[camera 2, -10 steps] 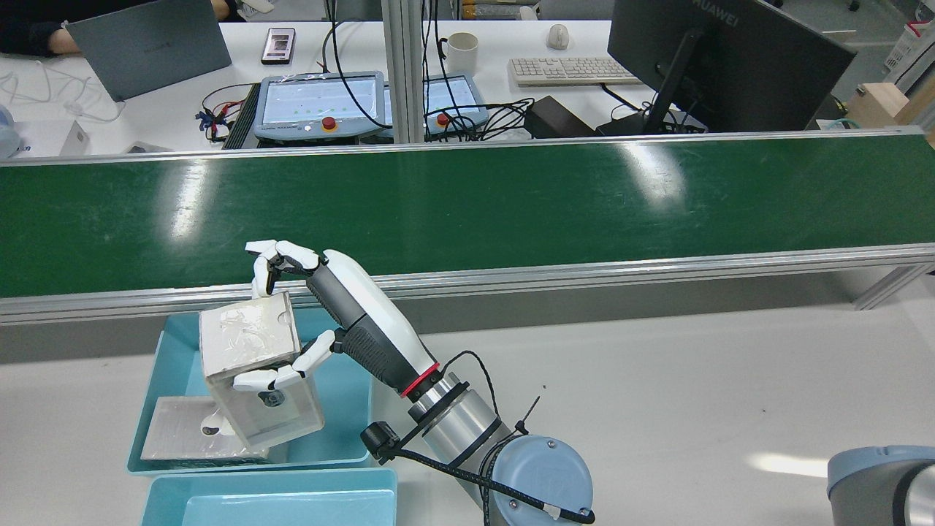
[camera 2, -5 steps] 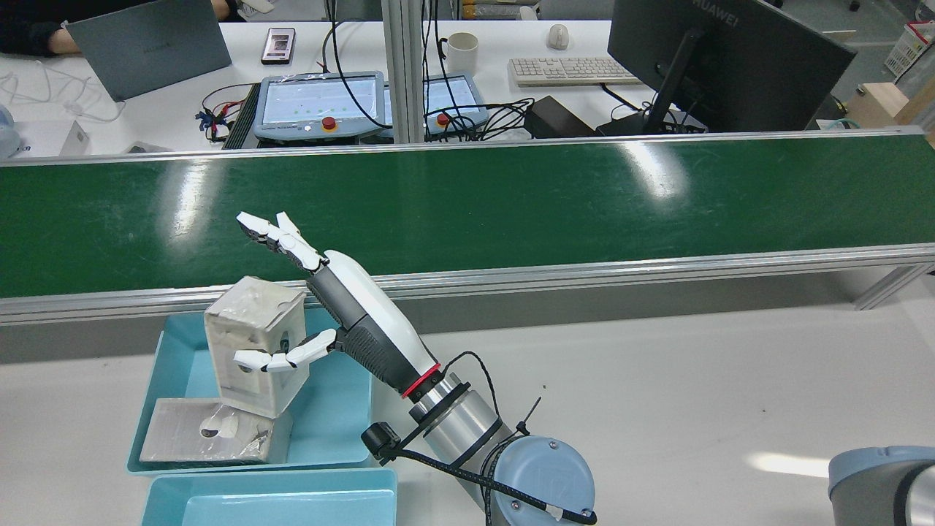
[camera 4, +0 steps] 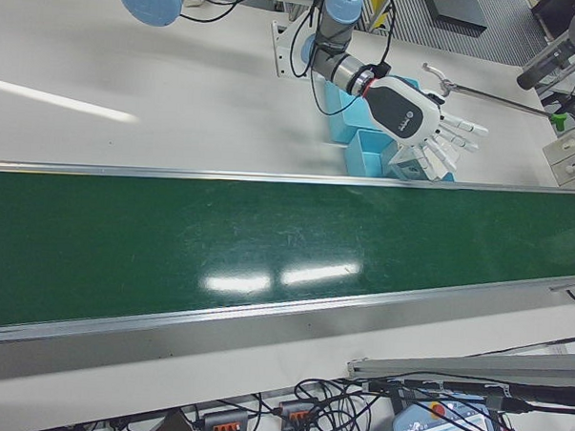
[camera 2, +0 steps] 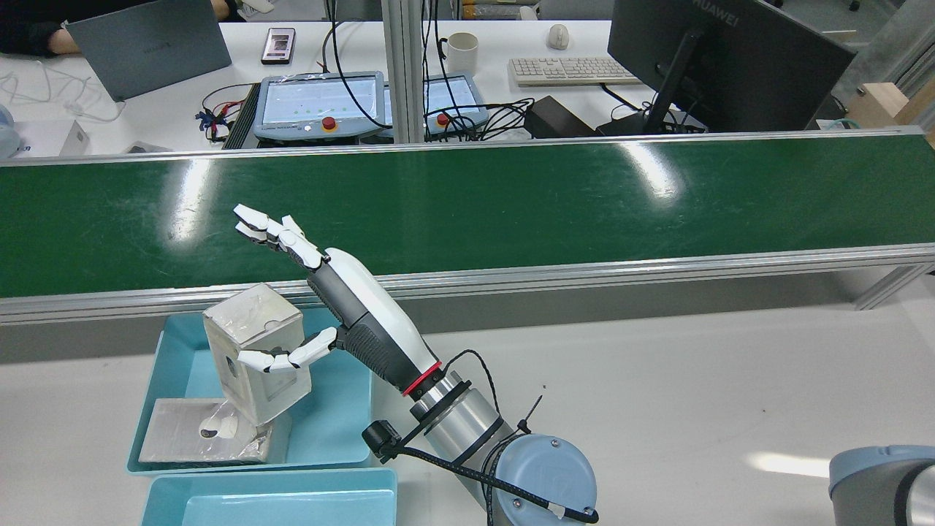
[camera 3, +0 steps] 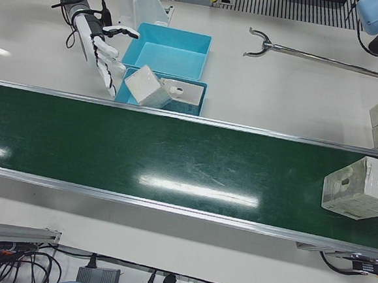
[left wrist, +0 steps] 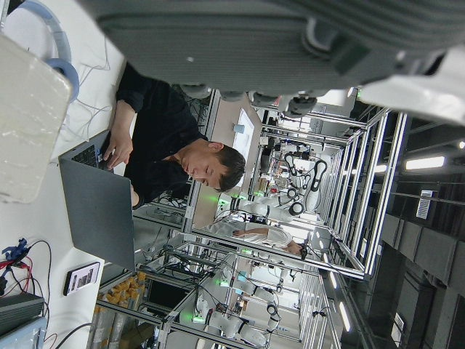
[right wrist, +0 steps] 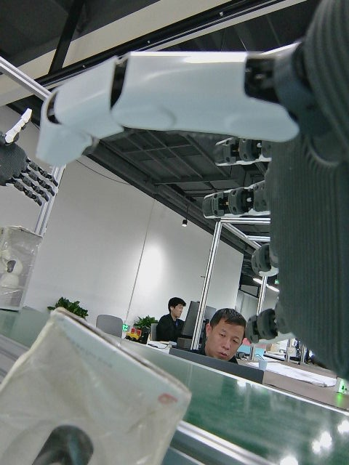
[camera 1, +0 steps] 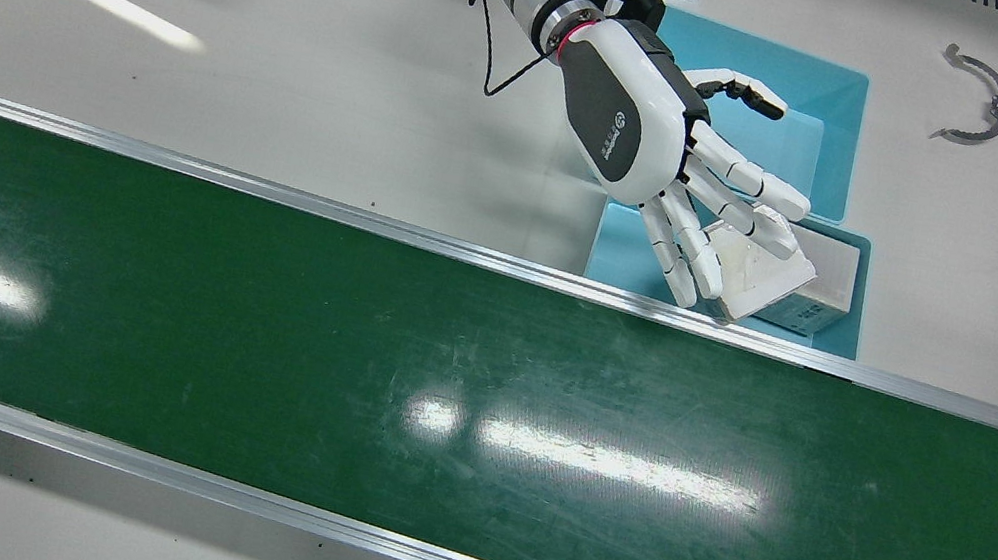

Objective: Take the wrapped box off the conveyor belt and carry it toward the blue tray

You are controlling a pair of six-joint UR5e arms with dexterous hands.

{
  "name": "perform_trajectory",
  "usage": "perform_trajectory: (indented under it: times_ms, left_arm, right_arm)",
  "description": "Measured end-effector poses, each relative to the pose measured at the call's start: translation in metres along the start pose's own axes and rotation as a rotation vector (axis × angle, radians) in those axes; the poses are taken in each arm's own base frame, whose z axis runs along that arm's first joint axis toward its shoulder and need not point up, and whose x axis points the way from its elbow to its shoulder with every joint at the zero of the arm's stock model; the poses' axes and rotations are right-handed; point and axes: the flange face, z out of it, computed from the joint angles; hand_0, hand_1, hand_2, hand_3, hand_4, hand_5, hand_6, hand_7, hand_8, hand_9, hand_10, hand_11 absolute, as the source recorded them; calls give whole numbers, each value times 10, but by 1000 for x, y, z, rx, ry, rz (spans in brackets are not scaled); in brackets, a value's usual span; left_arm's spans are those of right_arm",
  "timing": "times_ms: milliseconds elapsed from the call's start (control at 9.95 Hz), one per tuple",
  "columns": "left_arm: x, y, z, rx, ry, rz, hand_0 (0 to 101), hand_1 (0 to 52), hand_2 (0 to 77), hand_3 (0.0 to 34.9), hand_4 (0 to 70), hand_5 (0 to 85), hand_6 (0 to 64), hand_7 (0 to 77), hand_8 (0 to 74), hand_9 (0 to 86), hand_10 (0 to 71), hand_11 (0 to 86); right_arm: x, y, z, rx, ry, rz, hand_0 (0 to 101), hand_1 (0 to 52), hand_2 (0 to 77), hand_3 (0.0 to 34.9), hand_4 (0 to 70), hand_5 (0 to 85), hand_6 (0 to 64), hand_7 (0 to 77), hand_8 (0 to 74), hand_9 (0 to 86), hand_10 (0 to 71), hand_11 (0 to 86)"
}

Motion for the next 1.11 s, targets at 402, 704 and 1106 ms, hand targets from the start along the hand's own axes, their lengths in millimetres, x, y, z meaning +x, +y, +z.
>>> perform_trajectory:
  times_ms: [402, 704, 1106]
  left_arm:
    - [0, 0, 0, 0, 0, 0, 0, 0, 5, 0, 0, 5, 0, 5, 0, 0, 0, 0]
    - [0, 0, 0, 0, 0, 0, 0, 0, 5, 0, 0, 11, 0, 0, 0, 0, 0, 0]
    - [0, 0, 0, 0, 0, 0, 0, 0, 5, 0, 0, 11, 0, 0, 0, 0, 0, 0]
  right_arm:
    - [-99, -45, -4, 21, -73, -65, 477, 185, 295, 212, 44, 136, 38, 98, 0, 16, 38, 71]
    - [-208, -135, -7, 134, -35, -99, 486, 213, 300, 164, 71, 251, 87, 175, 0, 16, 33, 76]
    - [-309, -232, -48, 293, -62, 4, 501, 185, 245, 0, 98, 376, 82, 158, 0, 27, 22, 38]
